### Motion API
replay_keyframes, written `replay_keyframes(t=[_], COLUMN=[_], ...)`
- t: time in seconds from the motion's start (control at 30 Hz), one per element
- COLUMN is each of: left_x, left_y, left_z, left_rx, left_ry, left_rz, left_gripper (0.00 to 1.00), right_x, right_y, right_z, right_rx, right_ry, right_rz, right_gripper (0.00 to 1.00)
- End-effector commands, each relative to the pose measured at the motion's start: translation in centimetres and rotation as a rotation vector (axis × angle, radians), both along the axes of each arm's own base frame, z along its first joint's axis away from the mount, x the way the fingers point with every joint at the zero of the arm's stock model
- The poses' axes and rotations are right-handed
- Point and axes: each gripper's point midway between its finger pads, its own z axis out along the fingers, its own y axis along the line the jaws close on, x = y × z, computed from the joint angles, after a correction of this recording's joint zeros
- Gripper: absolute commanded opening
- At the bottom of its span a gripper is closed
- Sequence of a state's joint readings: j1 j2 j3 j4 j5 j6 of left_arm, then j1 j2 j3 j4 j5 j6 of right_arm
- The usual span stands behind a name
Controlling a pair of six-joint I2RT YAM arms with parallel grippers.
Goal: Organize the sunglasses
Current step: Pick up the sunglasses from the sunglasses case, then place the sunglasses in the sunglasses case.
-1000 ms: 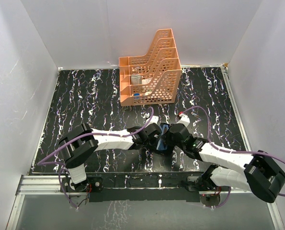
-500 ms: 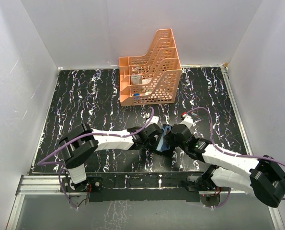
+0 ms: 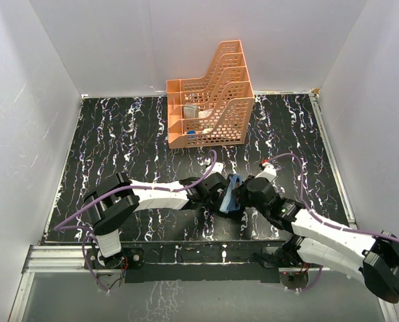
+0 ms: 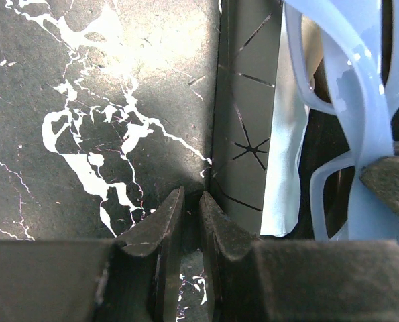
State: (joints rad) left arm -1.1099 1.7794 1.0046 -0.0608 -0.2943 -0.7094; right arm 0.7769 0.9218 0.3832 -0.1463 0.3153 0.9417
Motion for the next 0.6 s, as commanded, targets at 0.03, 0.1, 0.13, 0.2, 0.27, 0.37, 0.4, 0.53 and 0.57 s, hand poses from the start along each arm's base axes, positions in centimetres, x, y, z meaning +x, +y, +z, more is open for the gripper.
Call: replay_keyframes(t=[0.03,0.1,0.13,0.2,0.27,0.37,0.4,0.53,0.57], left_x=[0.0,0.0,0.0,0.0,0.0,-0.1,-0.1,-0.1,-0.1], left_y=[-0.7,-0.7,-0.7,-0.7,-0.8,-0.8,-0.8,-0.9,-0.9], left_z=[0.7,0.6,0.6,0.6,0.6,0.6,0.6,0.6,0.6], left_rx=[-0.007,-0.005,-0.005,-0.006,-0.006,-0.007,-0.005,-0.003,-0.005], left_ry=[-0.008,-0.006,-0.005,-0.005,-0.006,-0.006,-0.006,-0.007,-0.007], left_rz=[-0.008,-0.008,-0.007,-0.008,-0.009,-0.01,-0.01,-0.013,-0.013], left_gripper=[0.14,0.14,0.14,0.14,0.14,0.14,0.14,0.14,0.14], right_x=[0.2,0.1,0.0,-0.2,-0.3,-0.3,-0.3,-0.3,-0.2], right_y=[-0.1,-0.4,-0.5,-0.4,-0.4,-0.5,-0.5,-0.6,-0.6], right_z=[1.2,0.7,0.5,0.2,-0.1,-0.4,-0.4,-0.5,-0.4], right_rx=[0.062,0.055,0.049,0.046,0.04,0.038,0.038,0.039,0.04], right_ry=[-0.088,-0.079,-0.069,-0.049,-0.034,-0.03,-0.03,-0.029,-0.035], right_rz=[0.0,-0.013,-0.015,-0.011,-0.013,-0.021,-0.021,-0.025,-0.028], right_gripper=[0.0,0.0,0.0,0.0,0.0,0.0,0.0,0.0,0.0])
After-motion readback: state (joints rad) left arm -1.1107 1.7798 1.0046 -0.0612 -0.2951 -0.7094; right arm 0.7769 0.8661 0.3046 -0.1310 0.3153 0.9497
